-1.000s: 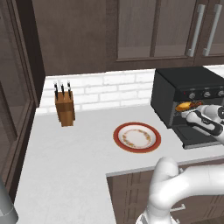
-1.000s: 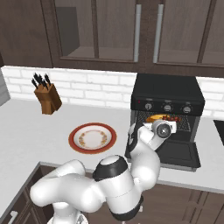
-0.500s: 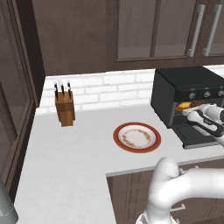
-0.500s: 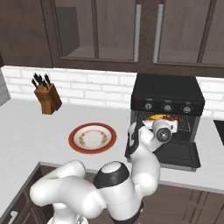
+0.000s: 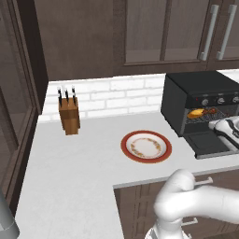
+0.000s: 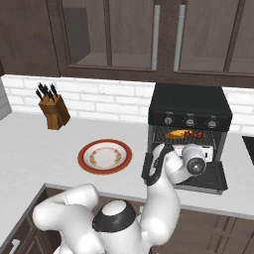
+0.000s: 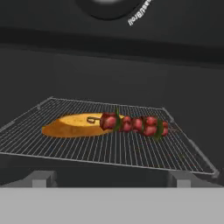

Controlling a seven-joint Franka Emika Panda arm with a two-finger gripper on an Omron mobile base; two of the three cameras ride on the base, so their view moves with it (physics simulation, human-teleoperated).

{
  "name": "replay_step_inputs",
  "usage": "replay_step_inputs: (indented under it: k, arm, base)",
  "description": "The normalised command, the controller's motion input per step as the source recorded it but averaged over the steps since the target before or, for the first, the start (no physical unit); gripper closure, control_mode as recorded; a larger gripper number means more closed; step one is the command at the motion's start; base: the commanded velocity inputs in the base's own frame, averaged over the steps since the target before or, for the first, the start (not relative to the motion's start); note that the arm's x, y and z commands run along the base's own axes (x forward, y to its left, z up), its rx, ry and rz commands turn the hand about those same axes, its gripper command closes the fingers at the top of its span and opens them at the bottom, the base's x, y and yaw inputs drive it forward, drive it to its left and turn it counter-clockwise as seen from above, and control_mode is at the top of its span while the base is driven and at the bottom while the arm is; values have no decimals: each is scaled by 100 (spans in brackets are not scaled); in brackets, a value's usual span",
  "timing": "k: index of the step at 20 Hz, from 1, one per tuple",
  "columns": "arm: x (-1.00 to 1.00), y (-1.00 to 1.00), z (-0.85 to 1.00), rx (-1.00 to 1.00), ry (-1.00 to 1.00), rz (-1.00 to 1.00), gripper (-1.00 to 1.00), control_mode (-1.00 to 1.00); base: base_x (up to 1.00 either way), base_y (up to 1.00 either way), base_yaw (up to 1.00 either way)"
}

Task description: Pick up the kebab skewer and baguette bread, and place them inside the toaster oven. Close the toaster oven door and start by setting the timer.

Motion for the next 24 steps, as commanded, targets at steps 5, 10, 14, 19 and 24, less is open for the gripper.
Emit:
replay_step_inputs:
  k: [5, 10, 14, 19, 24]
  arm:
    - [-100, -82, 0, 6, 0, 0, -100, -100]
    - [-100, -83, 0, 5, 0, 0, -100, -100]
    - [-100, -76, 0, 3, 0, 0, -100, -100]
    - [-78, -37, -17, 0, 1, 1, -100, -100]
    - [-21, -6, -43, 0, 0, 6, -100, -100]
  base:
    - [0, 0, 0]
    - [0, 0, 0]
    - [0, 0, 0]
    - [0, 0, 0]
    - [0, 0, 0]
